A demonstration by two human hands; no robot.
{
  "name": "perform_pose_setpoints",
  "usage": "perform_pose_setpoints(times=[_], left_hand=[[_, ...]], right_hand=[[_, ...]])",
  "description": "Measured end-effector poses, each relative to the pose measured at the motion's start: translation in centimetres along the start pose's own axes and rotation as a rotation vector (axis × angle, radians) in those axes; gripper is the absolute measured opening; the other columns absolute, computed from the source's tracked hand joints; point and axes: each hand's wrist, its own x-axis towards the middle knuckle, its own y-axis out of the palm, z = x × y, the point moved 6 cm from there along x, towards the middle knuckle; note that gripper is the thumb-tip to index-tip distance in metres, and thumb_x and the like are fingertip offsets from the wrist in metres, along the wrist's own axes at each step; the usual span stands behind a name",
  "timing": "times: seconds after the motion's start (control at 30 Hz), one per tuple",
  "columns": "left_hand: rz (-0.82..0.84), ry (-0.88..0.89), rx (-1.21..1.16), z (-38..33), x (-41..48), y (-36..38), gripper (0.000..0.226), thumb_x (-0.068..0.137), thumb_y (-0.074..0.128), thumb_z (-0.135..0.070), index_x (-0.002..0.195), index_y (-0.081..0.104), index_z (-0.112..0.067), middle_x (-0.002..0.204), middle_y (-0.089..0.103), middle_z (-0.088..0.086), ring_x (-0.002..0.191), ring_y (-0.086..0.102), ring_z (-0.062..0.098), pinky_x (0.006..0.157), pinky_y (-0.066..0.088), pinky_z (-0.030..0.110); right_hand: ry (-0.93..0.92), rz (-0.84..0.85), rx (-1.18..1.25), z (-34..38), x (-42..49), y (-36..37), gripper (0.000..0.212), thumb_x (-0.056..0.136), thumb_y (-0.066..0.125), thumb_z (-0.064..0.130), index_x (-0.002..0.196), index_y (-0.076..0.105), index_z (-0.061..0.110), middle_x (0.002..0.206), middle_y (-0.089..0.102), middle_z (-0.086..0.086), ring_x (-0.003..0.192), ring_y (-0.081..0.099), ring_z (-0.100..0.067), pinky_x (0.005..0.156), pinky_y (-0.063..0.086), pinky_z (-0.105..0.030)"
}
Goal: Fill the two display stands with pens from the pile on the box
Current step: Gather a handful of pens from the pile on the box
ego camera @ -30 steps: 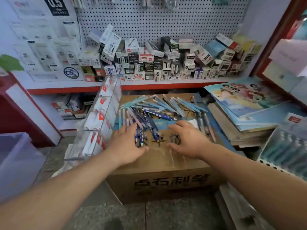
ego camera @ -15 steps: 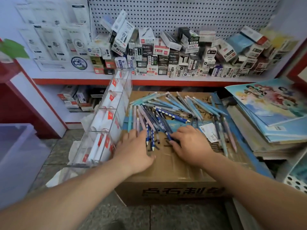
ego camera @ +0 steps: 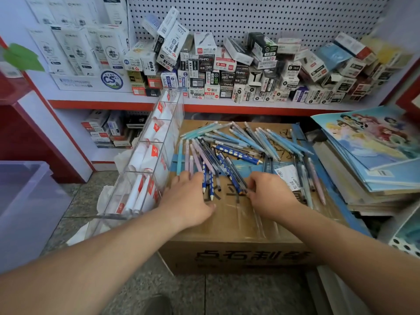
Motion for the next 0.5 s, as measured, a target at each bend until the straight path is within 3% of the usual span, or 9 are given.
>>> perform_pose_setpoints(times=[0.17,0.3,0.43,0.5], left_hand=[[-0.003,-0.011,-0.002,0.2,-0.1,0.0,0.082,0.091,0.063,-0.057,0.156,0.027,-0.022,0.154,0.034,0.007,0.144,0.031,0.029,0.118,0.036,0.048],[-0.179,0.039,0.001,-0.7,-0.2,-1.7,0.059,0.097,0.054,-0.056,0.144,0.044,-0.022,0.142,0.045,0.002,0.134,0.042,0.024,0.109,0.044,0.040],[-0.152,0.110,-0.508,-2.4,-0.6,-2.1,0.041,0.102,0.055,-0.043,0.138,0.055,-0.022,0.117,0.058,-0.012,0.109,0.057,0.004,0.088,0.046,0.020],[-0.094,0.087,-0.667,-2.7,-0.4,-1.2,0.033,0.102,0.058,-0.040,0.128,0.061,-0.020,0.108,0.065,-0.012,0.100,0.062,0.004,0.090,0.053,0.027]], right_hand=[[0.123,0.131,-0.016,-1.0,-0.7,0.0,0.007,0.088,0.065,0.015,0.091,0.059,0.016,0.088,0.064,-0.003,0.079,0.060,-0.017,0.056,0.046,-0.027],[0.138,0.029,0.108,-1.5,-1.4,-0.9,0.009,0.088,0.064,0.016,0.090,0.070,0.010,0.081,0.068,-0.004,0.074,0.065,-0.017,0.061,0.056,-0.031],[-0.027,0.029,0.420,1.1,-2.9,-1.1,0.010,0.092,0.066,0.020,0.100,0.071,0.023,0.083,0.068,0.006,0.074,0.065,-0.009,0.065,0.052,-0.023],[-0.157,0.068,0.470,2.9,-3.8,-0.8,0.014,0.090,0.067,0.015,0.092,0.070,0.028,0.081,0.068,0.004,0.072,0.063,-0.010,0.065,0.054,-0.026]])
